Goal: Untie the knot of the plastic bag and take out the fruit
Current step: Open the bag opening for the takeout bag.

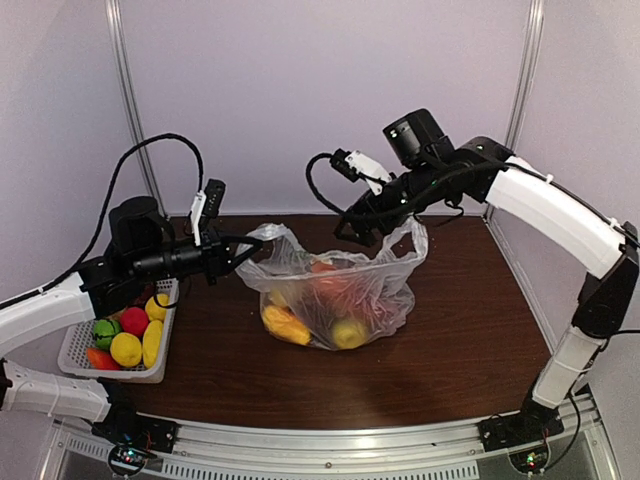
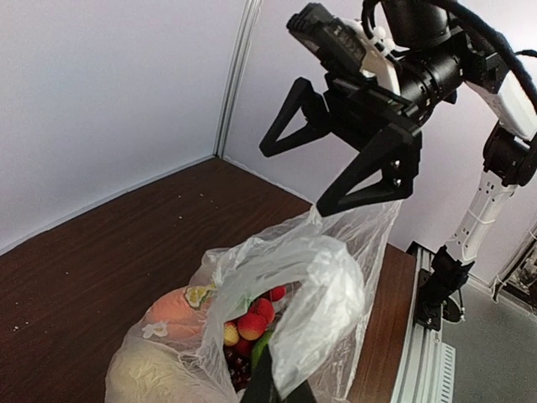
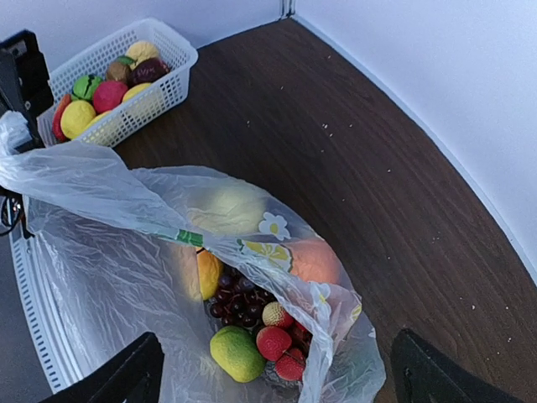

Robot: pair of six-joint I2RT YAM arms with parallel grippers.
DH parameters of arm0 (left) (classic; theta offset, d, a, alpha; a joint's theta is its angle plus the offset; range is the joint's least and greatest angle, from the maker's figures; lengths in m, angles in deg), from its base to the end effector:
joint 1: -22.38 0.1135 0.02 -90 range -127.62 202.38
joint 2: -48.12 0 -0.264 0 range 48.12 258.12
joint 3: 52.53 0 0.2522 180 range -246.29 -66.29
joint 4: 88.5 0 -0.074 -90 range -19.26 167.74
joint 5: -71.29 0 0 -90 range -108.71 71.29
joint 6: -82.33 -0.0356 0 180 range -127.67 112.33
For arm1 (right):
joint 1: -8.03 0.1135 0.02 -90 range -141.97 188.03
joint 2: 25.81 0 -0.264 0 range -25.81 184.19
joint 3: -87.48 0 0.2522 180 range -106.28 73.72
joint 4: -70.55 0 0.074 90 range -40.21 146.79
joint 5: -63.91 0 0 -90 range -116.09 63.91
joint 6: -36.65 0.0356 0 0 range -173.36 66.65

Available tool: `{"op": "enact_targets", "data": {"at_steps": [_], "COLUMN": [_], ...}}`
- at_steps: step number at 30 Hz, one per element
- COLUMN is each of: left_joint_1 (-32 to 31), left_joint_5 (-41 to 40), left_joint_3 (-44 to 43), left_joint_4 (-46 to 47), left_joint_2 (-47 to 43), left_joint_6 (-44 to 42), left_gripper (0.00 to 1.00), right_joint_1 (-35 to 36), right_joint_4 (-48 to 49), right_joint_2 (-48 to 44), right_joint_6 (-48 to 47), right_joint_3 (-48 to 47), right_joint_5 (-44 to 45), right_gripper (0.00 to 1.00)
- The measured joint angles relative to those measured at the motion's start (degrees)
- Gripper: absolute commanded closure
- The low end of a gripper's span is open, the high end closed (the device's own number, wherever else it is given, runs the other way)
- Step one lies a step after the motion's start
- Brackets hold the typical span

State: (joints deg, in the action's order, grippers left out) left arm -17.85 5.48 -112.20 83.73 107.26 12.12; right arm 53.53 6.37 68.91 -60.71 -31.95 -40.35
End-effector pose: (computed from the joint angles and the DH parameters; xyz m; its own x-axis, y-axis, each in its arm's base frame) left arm 0.1756 -0.1677 0.3290 -0.3951 -0.0703 -0.9160 0.8138 0.4358 -0.3845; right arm 0.2423 0.2591 0.4131 -0.3363 -0.5193 -0.7857 -0.8748 0.4811 0.0564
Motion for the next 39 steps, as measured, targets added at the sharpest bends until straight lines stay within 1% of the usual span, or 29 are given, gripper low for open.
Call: {"op": "enact_targets", "data": {"at_steps": [3, 7, 12, 14, 15, 19, 23, 24, 25, 30, 34, 39], "left_joint_1": [0.0, -0.1, -0.1, -0.1, -0.1, -0.1, -0.1, -0.1, -0.1, -0.1, -0.2, -0.4], "left_joint_5": [0.4, 0.5, 0.5, 0.5, 0.5, 0.3, -0.1, -0.3, -0.7, -2.4, -3.9, -4.9], "left_joint_3": [0.8, 1.2, 1.3, 1.3, 1.3, 1.5, 1.8, 1.9, 1.9, 1.9, 0.7, -6.1], "left_joint_4": [-0.7, -1.0, -1.4, -1.6, -1.7, -2.2, -3.2, -3.3, -3.6, -4.7, -7.3, -8.8], "left_joint_2": [-0.5, -0.9, -1.1, -1.2, -1.3, -1.9, -3.0, -3.3, -3.6, -4.2, -2.8, 1.8], "left_joint_6": [0.0, 0.1, 0.3, 0.3, 0.3, 0.4, 0.5, 0.6, 0.6, 0.7, -0.1, -3.0], "left_gripper": [1.0, 1.0, 1.0, 1.0, 1.0, 1.0, 1.0, 1.0, 1.0, 1.0, 1.0, 1.0], "right_joint_1": [2.3, 5.1, 7.8, 8.5, 8.6, 8.4, 7.4, 7.0, 6.4, 2.3, -1.3, -3.7], "right_joint_4": [-2.7, -5.2, -6.0, -5.1, -4.3, -0.9, 2.3, 3.0, 3.7, 5.7, 6.4, 5.8], "right_joint_2": [5.9, 11.2, 15.0, 15.3, 15.3, 15.3, 15.3, 15.3, 15.3, 13.9, 9.6, 2.0], "right_joint_6": [-2.3, -4.6, -5.8, -5.8, -5.6, -3.4, -0.5, -0.1, 0.6, 3.4, 5.7, 7.6], "right_joint_3": [-3.6, -5.3, -5.1, -3.8, -2.7, 1.0, 3.0, 3.1, 3.3, 3.3, 2.0, -1.7], "right_joint_5": [0.5, 1.0, 2.4, 3.4, 4.5, 11.0, 17.1, 18.0, 19.1, 23.2, 23.1, 22.3], "right_gripper": [0.05, 0.07, 0.08, 0.11, 0.16, 0.44, 0.82, 0.93, 1.0, 1.0, 1.0, 1.0]}}
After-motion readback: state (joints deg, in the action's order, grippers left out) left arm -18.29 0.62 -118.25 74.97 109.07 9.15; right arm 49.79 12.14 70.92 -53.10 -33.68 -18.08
